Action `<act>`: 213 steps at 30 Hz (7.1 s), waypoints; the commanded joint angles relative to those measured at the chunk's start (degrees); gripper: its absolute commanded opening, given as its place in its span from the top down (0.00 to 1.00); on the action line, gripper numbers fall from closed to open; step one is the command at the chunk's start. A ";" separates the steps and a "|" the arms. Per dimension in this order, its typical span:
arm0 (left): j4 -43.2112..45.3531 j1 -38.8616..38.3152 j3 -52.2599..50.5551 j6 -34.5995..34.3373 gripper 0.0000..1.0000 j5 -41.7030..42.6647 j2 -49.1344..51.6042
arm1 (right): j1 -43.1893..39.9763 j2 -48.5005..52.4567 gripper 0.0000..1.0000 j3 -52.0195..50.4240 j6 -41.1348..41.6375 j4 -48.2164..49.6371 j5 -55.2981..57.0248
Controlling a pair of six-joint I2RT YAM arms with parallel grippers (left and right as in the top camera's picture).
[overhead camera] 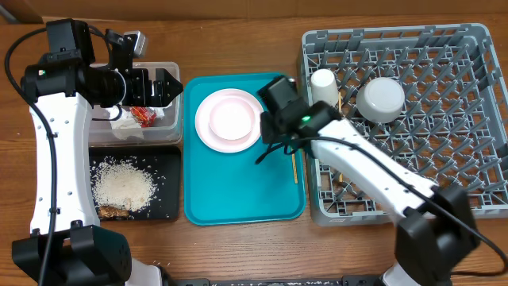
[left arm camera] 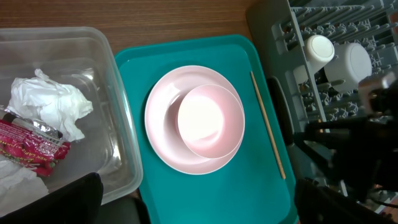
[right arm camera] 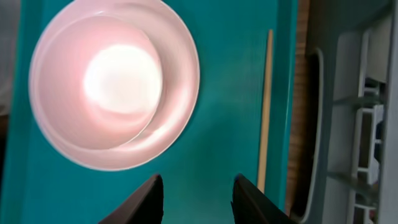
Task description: Sort waste into correct bins and load items into the dishwasher
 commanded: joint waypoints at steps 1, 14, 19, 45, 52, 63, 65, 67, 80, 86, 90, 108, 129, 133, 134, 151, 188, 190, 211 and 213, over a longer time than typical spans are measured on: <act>0.02 -0.39 1.51 -0.42 0.00 -0.09 -0.44 | 1.66 3.34 0.59 -0.50 1.68 0.98 9.33; 0.02 -0.39 1.51 -0.42 0.00 -0.09 -0.44 | -0.31 10.38 0.40 -0.50 7.61 2.05 7.30; 0.02 -0.39 1.51 -0.44 0.00 -0.09 -0.44 | -1.77 11.47 0.39 -0.57 7.56 2.27 4.92; 0.02 -0.39 1.51 -0.42 0.00 -0.09 -0.44 | -2.97 15.82 0.44 -0.59 6.69 1.90 -4.76; 0.02 -0.39 1.51 -0.42 0.00 -0.09 -0.44 | -2.97 15.39 0.57 -0.04 6.25 1.20 -4.55; 0.02 -0.39 1.51 -0.42 0.00 -0.09 -0.44 | -2.97 15.39 0.75 -0.07 3.65 -0.66 -4.55; 0.02 -0.39 1.51 -0.42 0.00 -0.11 -0.44 | -2.97 15.39 0.75 -0.07 3.65 -1.01 -4.55; 0.02 -0.39 1.51 -0.42 0.00 -0.09 -0.44 | -2.97 15.39 0.78 -0.07 3.65 -1.09 -4.55; 0.02 -0.39 1.51 -0.42 0.00 -0.09 -0.44 | -2.91 15.39 0.96 0.02 1.40 -1.20 -4.57; 0.02 -0.39 1.51 -0.42 0.00 -0.09 -0.44 | -3.08 14.32 0.96 4.46 0.57 -4.66 -4.55; 0.02 -0.39 1.51 -0.42 0.00 -0.11 -0.44 | -3.08 12.04 0.96 7.26 -0.72 -6.47 -4.55; 0.02 -0.39 1.51 -0.42 0.00 -0.09 -0.44 | -11.91 -4.87 0.96 8.20 -9.35 -13.31 -5.60; 0.02 -0.39 1.51 -0.42 0.00 -0.09 -0.44 | -23.69 -6.19 0.96 7.91 -20.22 -19.34 -5.57; 0.02 -0.39 1.51 -0.42 0.00 -0.09 -0.44 | -23.71 -5.33 0.96 7.89 -20.20 -19.32 -5.55; 0.02 -0.39 1.51 -0.42 0.00 -0.09 -0.44 | -23.71 -5.01 0.96 7.67 -20.20 -19.15 -5.55; 0.02 -0.39 1.51 -0.42 0.00 -0.09 -0.44 | -23.71 -3.32 0.91 5.07 -20.17 -16.02 -1.86; 0.02 -0.39 1.51 -0.42 0.00 -0.09 -0.44 | -22.45 0.02 0.66 5.55 -17.84 -14.43 -48.19; 0.02 -0.39 1.51 -0.42 0.00 -0.09 -0.44 | -20.09 0.02 0.65 5.51 -14.88 -11.89 -46.88; 0.02 -0.39 1.51 -0.42 0.00 -0.09 -0.44 | 10.75 2.05 0.47 5.40 -6.51 11.76 -1.20; 0.02 -0.39 1.51 -0.42 0.00 -0.09 -0.44 | 11.19 3.10 0.46 5.40 -7.78 12.66 -1.20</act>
